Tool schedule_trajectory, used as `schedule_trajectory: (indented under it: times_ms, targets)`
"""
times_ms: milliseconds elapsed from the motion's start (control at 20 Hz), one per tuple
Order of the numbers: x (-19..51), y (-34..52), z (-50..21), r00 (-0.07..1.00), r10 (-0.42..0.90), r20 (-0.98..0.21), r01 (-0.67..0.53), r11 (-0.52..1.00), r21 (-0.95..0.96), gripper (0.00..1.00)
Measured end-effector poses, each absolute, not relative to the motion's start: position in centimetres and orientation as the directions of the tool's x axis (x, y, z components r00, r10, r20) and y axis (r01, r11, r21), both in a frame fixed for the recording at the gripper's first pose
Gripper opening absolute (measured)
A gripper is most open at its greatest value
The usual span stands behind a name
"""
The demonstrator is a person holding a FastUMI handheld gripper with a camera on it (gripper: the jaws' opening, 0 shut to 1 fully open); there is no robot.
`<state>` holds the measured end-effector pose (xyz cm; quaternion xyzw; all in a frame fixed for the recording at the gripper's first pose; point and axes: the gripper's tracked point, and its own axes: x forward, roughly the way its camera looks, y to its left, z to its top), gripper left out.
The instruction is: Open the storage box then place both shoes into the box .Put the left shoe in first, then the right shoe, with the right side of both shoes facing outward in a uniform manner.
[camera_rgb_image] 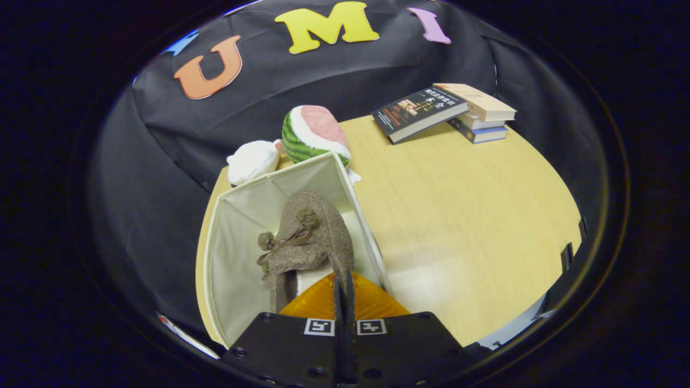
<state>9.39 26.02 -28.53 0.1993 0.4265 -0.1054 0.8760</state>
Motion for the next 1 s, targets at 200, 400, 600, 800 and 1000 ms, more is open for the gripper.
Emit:
schedule_trajectory:
  times_ms: [200, 400, 600, 800, 1000]
  targets:
    - [9.4, 25.9, -28.7, 0.604, -0.059, -0.795, 0.368, 0.905, 0.213, 0.01]
    - [9.9, 26.2, -28.3, 0.621, -0.057, -0.782, 0.355, 0.910, 0.216, 0.12]
    - [10.5, 26.5, -26.6, 0.661, -0.041, -0.749, 0.323, 0.916, 0.235, 0.24]
    - [10.9, 26.5, -23.7, 0.725, -0.040, -0.687, 0.260, 0.940, 0.221, 0.69]
    - [10.7, 25.1, -19.9, 0.792, -0.090, -0.604, 0.234, 0.958, 0.165, 0.94]
